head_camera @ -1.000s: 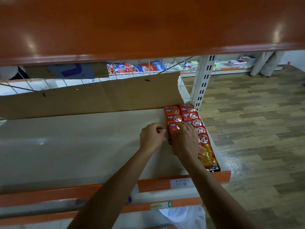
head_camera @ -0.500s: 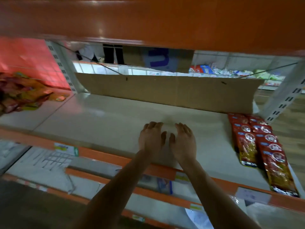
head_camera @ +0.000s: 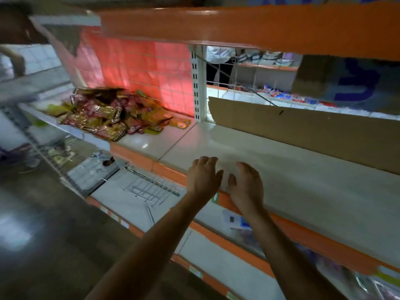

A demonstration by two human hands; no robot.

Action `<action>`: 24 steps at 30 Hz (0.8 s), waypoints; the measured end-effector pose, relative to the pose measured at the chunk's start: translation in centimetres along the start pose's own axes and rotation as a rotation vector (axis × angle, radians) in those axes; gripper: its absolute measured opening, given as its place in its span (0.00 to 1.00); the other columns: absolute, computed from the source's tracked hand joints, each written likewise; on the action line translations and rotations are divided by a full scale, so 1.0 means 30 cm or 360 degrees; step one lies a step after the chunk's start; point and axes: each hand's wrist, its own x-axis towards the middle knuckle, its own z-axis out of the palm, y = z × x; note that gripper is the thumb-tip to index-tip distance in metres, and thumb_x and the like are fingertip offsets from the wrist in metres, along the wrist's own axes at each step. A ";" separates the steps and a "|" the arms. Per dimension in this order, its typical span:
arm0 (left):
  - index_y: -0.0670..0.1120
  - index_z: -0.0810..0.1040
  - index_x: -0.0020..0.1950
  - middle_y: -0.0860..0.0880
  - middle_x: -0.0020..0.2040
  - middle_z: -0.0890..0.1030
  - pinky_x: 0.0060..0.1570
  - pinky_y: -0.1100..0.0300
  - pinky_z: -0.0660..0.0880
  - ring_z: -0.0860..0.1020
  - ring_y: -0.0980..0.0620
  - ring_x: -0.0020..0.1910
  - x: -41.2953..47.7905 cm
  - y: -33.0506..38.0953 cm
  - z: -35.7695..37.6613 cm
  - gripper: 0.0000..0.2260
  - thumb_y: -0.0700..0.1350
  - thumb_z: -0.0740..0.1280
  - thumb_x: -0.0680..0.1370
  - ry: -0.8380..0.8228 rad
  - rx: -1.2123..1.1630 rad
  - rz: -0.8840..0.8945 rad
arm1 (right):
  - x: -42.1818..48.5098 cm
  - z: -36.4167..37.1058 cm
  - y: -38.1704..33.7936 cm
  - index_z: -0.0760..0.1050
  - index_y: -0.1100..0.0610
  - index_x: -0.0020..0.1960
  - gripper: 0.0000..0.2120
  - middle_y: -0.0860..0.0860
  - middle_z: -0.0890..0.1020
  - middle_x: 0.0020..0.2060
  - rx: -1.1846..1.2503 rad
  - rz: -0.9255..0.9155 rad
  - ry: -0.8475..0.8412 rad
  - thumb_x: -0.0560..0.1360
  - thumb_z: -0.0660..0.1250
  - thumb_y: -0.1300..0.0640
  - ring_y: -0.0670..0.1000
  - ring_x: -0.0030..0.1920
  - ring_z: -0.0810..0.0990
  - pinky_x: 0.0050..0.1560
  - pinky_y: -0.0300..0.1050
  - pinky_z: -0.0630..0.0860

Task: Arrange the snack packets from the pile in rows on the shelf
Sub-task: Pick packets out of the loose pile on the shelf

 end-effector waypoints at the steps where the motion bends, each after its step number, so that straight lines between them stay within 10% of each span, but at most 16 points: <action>1: 0.48 0.70 0.70 0.45 0.67 0.74 0.62 0.52 0.70 0.71 0.44 0.64 0.006 -0.038 -0.014 0.21 0.52 0.64 0.79 0.0016 -0.0001 -0.0033 | 0.007 0.025 -0.033 0.69 0.59 0.69 0.21 0.56 0.73 0.67 0.0006 -0.0010 -0.0008 0.77 0.62 0.59 0.55 0.68 0.68 0.67 0.46 0.63; 24: 0.43 0.70 0.66 0.43 0.64 0.74 0.59 0.51 0.71 0.71 0.43 0.62 0.499 -0.715 -0.157 0.20 0.54 0.62 0.79 0.0014 0.0058 -0.0420 | 0.543 0.569 -0.537 0.72 0.59 0.66 0.19 0.57 0.77 0.62 -0.0009 -0.0205 -0.0241 0.76 0.64 0.57 0.58 0.63 0.73 0.62 0.48 0.69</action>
